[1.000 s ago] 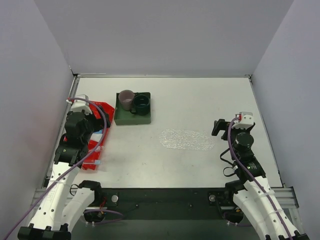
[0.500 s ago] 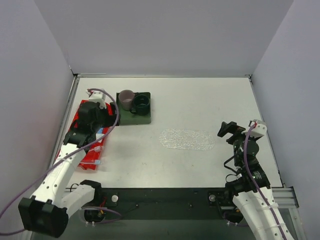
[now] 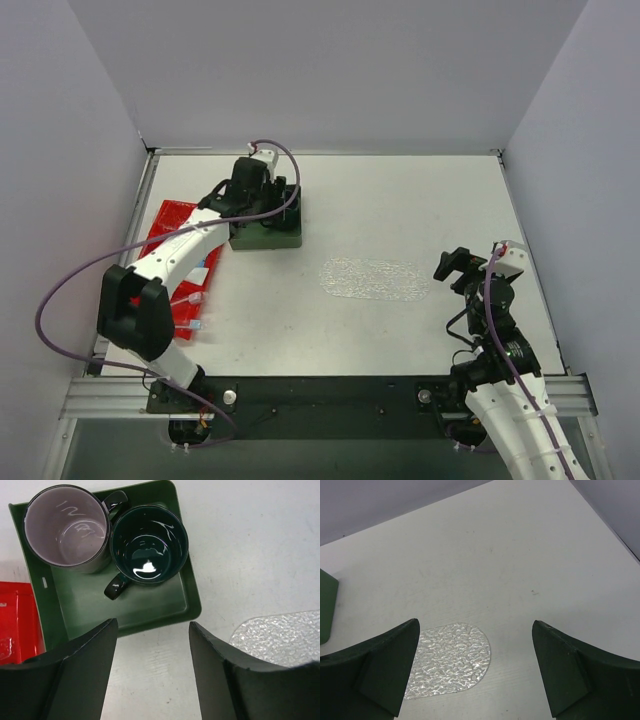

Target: Prepare toiletry sets of a toothbrush and toothpaste on the tray

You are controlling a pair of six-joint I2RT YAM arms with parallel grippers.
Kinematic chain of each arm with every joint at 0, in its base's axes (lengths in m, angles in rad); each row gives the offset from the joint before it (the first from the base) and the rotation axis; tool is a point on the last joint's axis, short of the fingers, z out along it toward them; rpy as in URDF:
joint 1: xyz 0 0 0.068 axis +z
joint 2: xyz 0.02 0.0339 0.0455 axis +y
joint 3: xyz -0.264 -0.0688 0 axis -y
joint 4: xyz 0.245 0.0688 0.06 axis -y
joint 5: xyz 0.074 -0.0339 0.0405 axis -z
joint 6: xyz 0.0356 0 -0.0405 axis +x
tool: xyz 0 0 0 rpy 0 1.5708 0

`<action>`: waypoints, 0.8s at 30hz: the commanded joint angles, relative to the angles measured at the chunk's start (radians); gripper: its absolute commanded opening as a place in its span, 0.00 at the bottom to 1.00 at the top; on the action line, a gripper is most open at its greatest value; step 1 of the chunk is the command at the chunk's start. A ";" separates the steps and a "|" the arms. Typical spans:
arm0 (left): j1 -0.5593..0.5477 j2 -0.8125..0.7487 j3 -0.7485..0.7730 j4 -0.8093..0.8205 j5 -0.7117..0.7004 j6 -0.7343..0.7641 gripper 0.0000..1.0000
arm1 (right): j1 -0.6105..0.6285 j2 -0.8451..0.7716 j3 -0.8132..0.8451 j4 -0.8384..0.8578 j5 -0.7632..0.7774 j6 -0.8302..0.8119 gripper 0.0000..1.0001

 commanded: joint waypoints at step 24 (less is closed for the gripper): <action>0.109 0.332 0.213 0.031 0.039 -0.108 0.37 | -0.001 0.072 0.047 0.015 -0.003 -0.010 0.88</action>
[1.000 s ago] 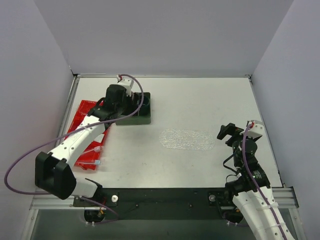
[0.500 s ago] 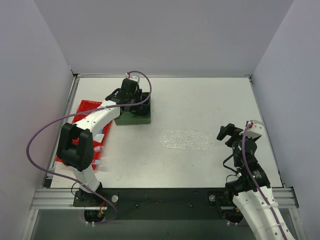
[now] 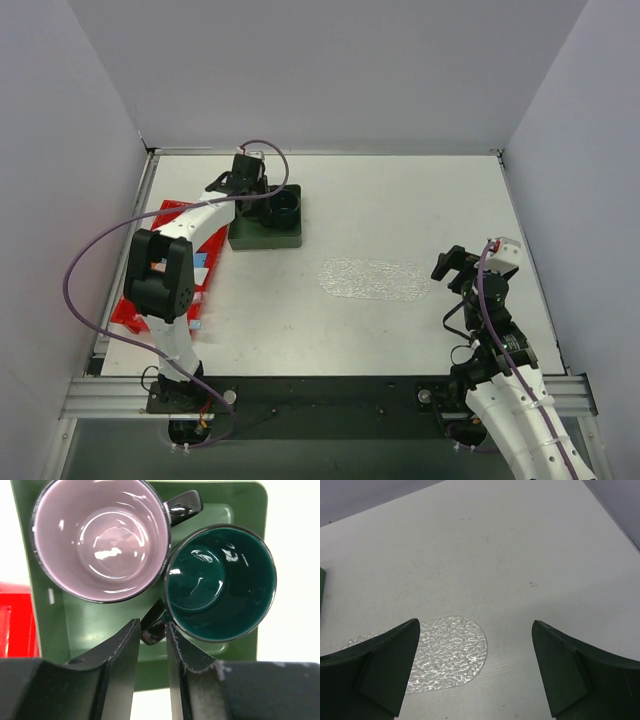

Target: Prepare toiletry sets of a toothbrush and toothpaste on the tray

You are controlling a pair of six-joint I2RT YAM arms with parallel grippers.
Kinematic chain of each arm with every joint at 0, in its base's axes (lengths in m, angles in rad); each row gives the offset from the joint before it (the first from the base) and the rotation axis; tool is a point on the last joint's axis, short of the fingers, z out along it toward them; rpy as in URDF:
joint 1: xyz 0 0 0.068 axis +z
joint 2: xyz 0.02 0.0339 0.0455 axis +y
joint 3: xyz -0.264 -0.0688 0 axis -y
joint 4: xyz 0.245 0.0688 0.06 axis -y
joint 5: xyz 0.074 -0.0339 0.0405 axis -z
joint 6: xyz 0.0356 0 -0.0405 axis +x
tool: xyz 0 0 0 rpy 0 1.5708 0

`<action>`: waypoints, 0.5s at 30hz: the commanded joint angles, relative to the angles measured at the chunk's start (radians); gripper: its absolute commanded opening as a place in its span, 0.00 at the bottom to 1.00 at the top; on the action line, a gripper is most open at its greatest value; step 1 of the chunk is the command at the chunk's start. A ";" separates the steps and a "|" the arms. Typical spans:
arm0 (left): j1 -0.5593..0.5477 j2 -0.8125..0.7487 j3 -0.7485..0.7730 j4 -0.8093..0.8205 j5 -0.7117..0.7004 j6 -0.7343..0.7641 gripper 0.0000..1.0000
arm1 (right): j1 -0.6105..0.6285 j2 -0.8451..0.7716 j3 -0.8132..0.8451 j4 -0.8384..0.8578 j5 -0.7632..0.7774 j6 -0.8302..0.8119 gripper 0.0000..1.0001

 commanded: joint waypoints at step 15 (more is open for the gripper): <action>-0.012 -0.078 -0.005 0.119 0.017 -0.046 0.37 | 0.000 0.032 0.043 0.015 -0.014 -0.010 0.88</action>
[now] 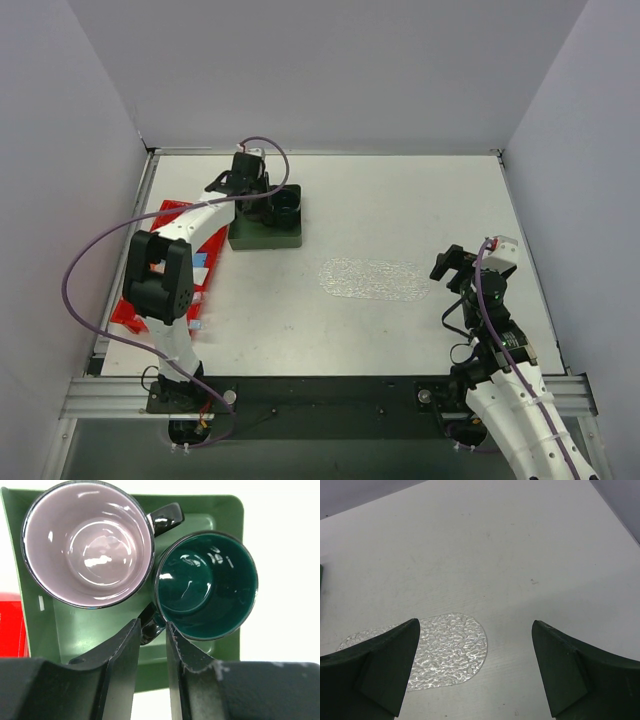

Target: Prepare toiletry sets of a toothbrush and toothpaste on the tray

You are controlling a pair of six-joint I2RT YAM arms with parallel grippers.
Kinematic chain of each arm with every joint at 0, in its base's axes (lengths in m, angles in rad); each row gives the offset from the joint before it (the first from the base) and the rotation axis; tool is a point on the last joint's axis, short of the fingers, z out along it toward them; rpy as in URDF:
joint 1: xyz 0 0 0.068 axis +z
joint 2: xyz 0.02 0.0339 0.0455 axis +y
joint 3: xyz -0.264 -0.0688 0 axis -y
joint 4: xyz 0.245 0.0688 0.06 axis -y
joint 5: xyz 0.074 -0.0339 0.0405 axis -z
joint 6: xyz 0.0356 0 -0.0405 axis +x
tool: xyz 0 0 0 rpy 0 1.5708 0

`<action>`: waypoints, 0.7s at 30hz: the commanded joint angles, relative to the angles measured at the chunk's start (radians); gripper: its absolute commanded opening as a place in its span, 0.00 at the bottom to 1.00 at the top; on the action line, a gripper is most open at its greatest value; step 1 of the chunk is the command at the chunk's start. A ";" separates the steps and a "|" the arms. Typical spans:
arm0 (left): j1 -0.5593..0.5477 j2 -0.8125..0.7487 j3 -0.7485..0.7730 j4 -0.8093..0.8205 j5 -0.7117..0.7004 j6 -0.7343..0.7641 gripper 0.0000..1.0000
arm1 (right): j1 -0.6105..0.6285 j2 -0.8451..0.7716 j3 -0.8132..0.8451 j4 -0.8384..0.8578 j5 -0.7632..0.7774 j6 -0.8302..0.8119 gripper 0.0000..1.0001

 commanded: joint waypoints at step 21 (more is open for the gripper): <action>-0.014 -0.015 0.035 0.101 -0.022 -0.093 0.38 | -0.001 0.014 0.043 0.017 -0.003 -0.010 0.88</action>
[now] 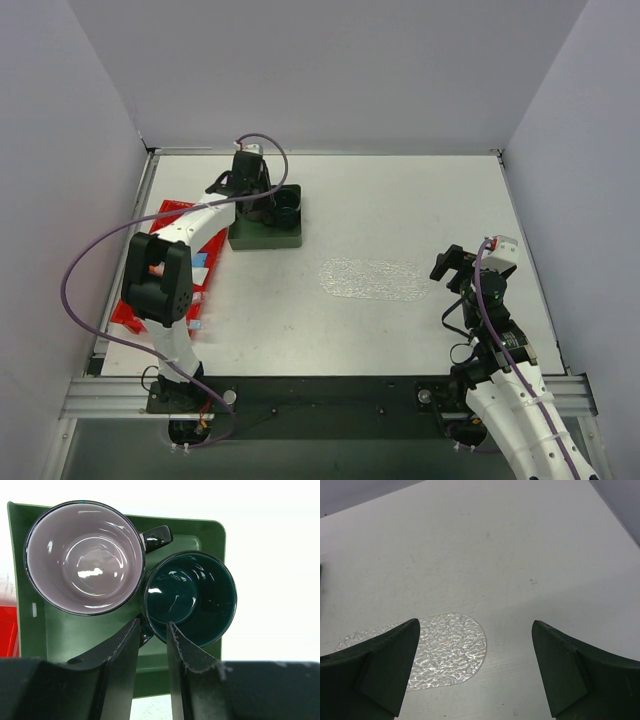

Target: Prepare toiletry sets of a toothbrush and toothpaste on the tray

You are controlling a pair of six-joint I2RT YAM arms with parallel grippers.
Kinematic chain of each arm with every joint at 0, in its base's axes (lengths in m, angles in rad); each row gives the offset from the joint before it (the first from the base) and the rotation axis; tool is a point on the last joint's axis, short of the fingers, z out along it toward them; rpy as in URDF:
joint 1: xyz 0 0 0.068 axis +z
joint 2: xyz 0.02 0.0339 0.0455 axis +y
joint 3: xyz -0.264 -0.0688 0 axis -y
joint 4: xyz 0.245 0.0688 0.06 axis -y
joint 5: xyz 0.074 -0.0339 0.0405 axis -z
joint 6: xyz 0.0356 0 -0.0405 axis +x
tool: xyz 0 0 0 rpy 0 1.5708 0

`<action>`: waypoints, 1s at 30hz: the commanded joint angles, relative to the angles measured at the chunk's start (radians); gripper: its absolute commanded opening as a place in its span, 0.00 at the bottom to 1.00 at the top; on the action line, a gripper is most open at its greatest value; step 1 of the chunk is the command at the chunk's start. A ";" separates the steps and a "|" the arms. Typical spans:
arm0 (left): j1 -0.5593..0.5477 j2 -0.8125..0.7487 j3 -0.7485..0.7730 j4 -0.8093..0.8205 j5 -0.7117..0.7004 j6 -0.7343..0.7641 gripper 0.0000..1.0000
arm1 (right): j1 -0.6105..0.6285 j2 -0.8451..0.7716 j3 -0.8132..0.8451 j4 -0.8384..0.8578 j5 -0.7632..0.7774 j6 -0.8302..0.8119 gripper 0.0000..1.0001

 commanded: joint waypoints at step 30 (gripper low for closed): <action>-0.005 0.193 0.211 -0.079 -0.022 0.045 0.39 | 0.000 0.039 0.044 0.023 -0.013 0.000 0.88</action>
